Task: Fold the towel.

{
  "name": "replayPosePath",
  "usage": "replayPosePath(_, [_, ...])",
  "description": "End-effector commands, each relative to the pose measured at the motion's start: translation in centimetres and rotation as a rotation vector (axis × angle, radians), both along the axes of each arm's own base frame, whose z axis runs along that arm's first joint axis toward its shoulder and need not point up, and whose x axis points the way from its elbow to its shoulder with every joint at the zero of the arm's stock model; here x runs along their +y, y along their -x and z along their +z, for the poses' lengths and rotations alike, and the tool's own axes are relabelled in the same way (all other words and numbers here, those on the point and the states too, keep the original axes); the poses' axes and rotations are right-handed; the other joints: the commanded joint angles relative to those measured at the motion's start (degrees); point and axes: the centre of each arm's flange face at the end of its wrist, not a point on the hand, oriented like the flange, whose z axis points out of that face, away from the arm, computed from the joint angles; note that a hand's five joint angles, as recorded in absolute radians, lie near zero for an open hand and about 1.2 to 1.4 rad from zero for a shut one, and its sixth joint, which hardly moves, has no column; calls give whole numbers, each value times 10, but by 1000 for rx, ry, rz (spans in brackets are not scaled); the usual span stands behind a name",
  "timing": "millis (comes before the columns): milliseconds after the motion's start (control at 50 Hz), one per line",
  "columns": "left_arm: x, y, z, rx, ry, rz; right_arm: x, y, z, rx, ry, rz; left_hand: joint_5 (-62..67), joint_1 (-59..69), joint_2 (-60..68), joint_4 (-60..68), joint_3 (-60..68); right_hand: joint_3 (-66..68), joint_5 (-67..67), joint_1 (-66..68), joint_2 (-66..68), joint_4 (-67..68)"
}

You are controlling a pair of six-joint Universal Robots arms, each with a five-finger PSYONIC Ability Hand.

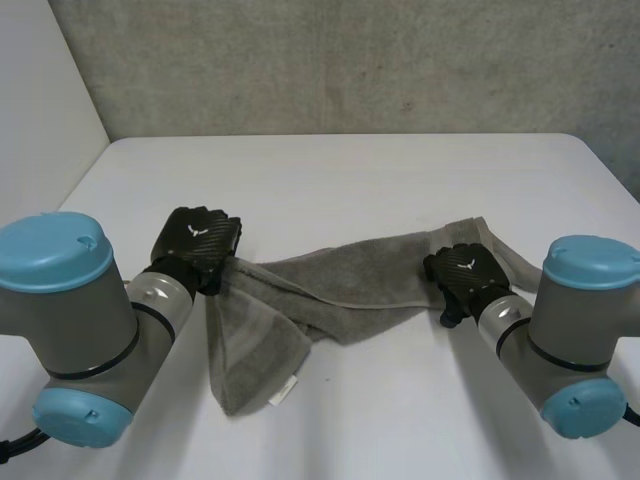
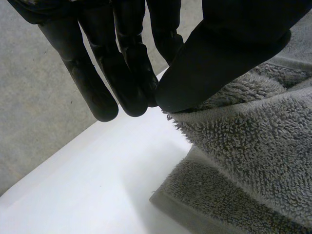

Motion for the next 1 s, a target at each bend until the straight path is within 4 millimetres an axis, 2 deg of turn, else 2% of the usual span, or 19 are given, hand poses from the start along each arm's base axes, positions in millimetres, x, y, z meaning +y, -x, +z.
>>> replayPosePath(20, [0, 0, 0, 0, 1, 0, -5, -1, -6, 5, 2, -3, 103, 110, 102, 102, 103, 104, 118, 158, 108, 106])
replayPosePath(60, [0, 0, 0, 0, 1, 0, -6, -1, -5, 5, 11, -2, 103, 110, 102, 102, 103, 119, 133, 173, 123, 121])
replayPosePath(160, [0, 0, 0, 0, -1, 0, -9, -3, -5, -1, 34, 5, 103, 110, 102, 102, 103, 270, 284, 324, 274, 272])
replayPosePath(400, [1, 0, -1, -2, -3, 0, -17, -6, 2, -16, 60, 6, 103, 110, 102, 102, 103, 331, 345, 385, 335, 333])
replayPosePath(500, [1, -1, -1, -3, -5, 0, -21, -7, 1, -15, 68, 9, 103, 110, 102, 102, 103, 440, 454, 494, 444, 441])
replayPosePath(600, [2, -1, -4, -11, -16, 3, -29, -7, 17, -21, 111, -9, 103, 110, 102, 102, 103, 440, 454, 494, 444, 441])
replayPosePath(640, [2, -2, -6, -14, -25, 5, -32, 5, 51, -32, 172, -39, 103, 110, 102, 102, 103, 440, 454, 494, 444, 441])
replayPosePath(660, [2, -2, -6, -14, -25, 5, -32, 5, 51, -32, 172, -40, 103, 110, 102, 102, 103, 440, 454, 494, 444, 441])
replayPosePath(700, [3, -1, -2, -11, -21, 2, -26, 19, 92, -14, 230, -58, 103, 110, 102, 102, 103, 440, 454, 494, 444, 441])
replayPosePath(720, [3, -1, -2, -11, -21, 2, -26, 19, 92, -14, 230, -58, 103, 110, 102, 102, 103, 440, 454, 494, 444, 441])
replayPosePath(740, [6, 1, 0, -11, -20, -7, -19, 24, 105, 9, 234, -56, 103, 110, 102, 102, 103, 440, 454, 494, 444, 441])
replayPosePath(760, [6, 1, 0, -11, -20, -7, -19, 24, 105, 10, 235, -56, 103, 110, 102, 102, 103, 440, 454, 494, 444, 441])
replayPosePath(800, [11, 1, 7, -9, -19, -13, -5, 29, 127, 53, 229, -48, 103, 110, 102, 102, 103, 440, 454, 494, 444, 441])
replayPosePath(820, [11, 1, 7, -9, -19, -13, -5, 29, 127, 53, 229, -48, 103, 110, 102, 102, 103, 440, 454, 494, 444, 441])
replayPosePath(860, [17, 2, 17, 6, -13, -22, 13, 33, 143, 108, 203, -29, 103, 110, 102, 102, 103, 440, 454, 494, 444, 441])
replayPosePath(900, [20, 2, 19, 10, -18, -25, 21, 35, 145, 147, 178, -16, 103, 110, 102, 102, 103, 440, 454, 494, 444, 441])
replayPosePath(920, [21, 2, 18, 7, -32, -26, 28, 38, 144, 198, 142, 3, 103, 110, 102, 102, 103, 440, 454, 494, 444, 441])
replayPosePath(1000, [22, 3, 11, -9, -63, -31, 39, 40, 134, 307, 75, 52, 103, 110, 102, 102, 103, 440, 454, 494, 444, 441])
